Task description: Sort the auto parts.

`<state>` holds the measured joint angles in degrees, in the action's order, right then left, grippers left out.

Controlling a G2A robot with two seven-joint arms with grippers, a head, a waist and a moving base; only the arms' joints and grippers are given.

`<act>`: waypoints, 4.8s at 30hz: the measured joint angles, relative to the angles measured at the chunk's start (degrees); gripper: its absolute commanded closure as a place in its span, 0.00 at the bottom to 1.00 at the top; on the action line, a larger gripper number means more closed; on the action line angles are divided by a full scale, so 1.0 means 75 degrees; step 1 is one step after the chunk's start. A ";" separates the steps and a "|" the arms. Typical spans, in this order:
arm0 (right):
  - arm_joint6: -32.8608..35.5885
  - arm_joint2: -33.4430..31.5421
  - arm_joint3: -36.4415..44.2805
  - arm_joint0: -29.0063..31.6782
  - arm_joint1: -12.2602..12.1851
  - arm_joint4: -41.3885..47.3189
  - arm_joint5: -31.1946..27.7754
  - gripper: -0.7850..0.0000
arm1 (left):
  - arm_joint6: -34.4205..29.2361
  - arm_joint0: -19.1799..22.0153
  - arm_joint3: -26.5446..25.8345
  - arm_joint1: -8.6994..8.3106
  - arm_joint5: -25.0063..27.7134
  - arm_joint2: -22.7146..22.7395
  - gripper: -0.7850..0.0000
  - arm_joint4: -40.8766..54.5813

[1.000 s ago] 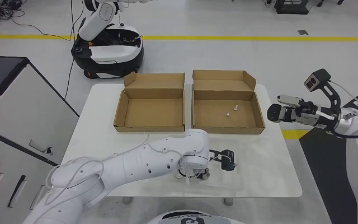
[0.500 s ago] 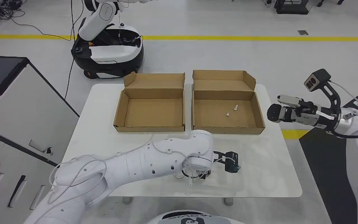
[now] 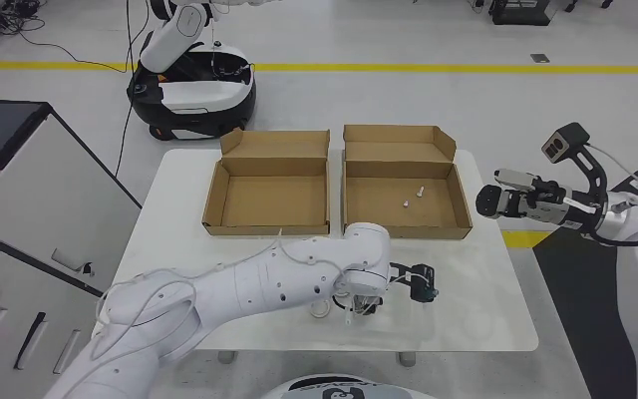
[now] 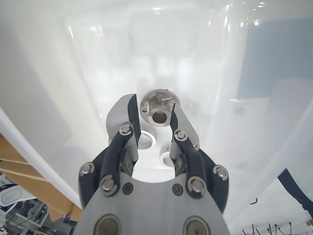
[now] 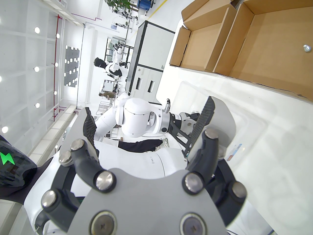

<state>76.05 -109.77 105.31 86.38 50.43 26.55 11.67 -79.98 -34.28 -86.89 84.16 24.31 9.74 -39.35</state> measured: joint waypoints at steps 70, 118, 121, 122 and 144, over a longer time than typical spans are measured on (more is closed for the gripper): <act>0.0000 0.0000 0.0000 0.0000 0.0000 0.0000 0.0000 0.00 | 0.0576 -0.0054 0.0026 -0.0584 0.0575 0.0000 0.33 0.0234; 0.0000 0.0000 0.0000 0.0000 0.0000 0.0000 0.0000 0.00 | 0.0678 -0.0235 0.0281 -0.0386 0.0678 0.0000 1.00 0.0099; 0.0000 0.0000 0.0000 0.0000 0.0000 0.0000 0.0000 0.00 | 0.0657 -0.0242 0.0298 -0.0370 0.0657 0.0000 1.00 0.0057; 0.0000 0.0000 0.0000 0.0000 0.0000 0.0000 0.0000 0.00 | 0.0648 -0.0247 0.0298 -0.0365 0.0648 0.0000 1.00 0.0036; 0.0000 0.0000 0.0000 0.0000 0.0000 0.0000 0.0000 0.00 | 0.0388 0.0783 -0.1206 -0.0853 0.0386 0.0314 1.00 0.1299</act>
<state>76.05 -109.77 105.31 86.38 50.43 26.55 11.67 -77.08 -28.40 -95.94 77.76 27.21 12.10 -29.61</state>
